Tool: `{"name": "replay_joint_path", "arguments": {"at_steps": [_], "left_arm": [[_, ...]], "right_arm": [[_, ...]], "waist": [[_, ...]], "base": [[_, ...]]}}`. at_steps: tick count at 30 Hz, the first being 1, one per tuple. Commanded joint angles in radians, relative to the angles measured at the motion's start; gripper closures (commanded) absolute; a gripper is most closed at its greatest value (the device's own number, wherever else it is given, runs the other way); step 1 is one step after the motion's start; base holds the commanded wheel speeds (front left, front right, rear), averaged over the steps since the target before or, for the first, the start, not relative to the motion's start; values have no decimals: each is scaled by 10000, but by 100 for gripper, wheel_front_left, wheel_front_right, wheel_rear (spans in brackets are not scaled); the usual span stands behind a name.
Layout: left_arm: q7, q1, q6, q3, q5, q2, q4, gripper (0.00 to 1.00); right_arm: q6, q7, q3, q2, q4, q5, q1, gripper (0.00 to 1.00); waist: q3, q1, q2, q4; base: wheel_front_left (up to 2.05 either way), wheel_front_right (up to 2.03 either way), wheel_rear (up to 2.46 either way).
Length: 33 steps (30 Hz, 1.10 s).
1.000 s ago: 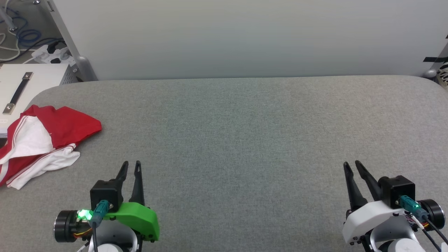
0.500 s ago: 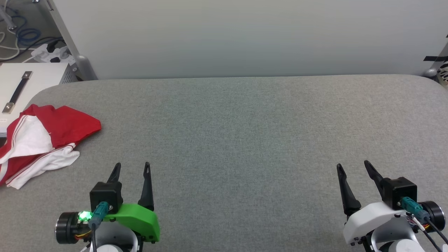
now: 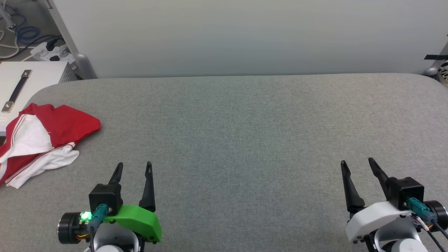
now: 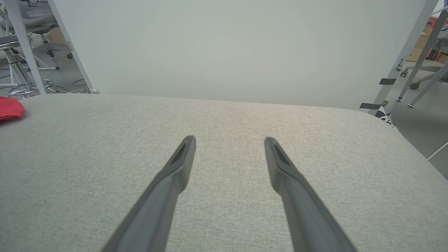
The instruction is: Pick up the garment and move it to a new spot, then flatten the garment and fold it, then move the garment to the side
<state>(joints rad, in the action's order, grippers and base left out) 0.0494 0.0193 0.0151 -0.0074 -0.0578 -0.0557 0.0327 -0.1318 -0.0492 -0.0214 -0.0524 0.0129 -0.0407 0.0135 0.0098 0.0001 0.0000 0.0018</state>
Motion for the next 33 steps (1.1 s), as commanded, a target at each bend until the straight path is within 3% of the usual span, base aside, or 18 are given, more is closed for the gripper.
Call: {"name": "replay_joint_path", "arguments": {"at_steps": [1, 23, 33], "left_arm": [[100, -75, 90, -20, -170, 13, 20, 0], [554, -62, 375, -34, -649, 22, -256, 0], [765, -21, 486, -243, -822, 27, 258, 0]], "right_arm": [[3, -130, -10, 7, -64, -88, -120, 0], [5, -577, -65, 10, -362, -364, -164, 0], [5, -786, -73, 12, -87, -359, -141, 0]], "waist": [[3, -1, 0, 1], [66, -1, 0, 38], [43, -1, 0, 53]], "base": [[0, 0, 0], [0, 0, 0], [0, 0, 0]]}}
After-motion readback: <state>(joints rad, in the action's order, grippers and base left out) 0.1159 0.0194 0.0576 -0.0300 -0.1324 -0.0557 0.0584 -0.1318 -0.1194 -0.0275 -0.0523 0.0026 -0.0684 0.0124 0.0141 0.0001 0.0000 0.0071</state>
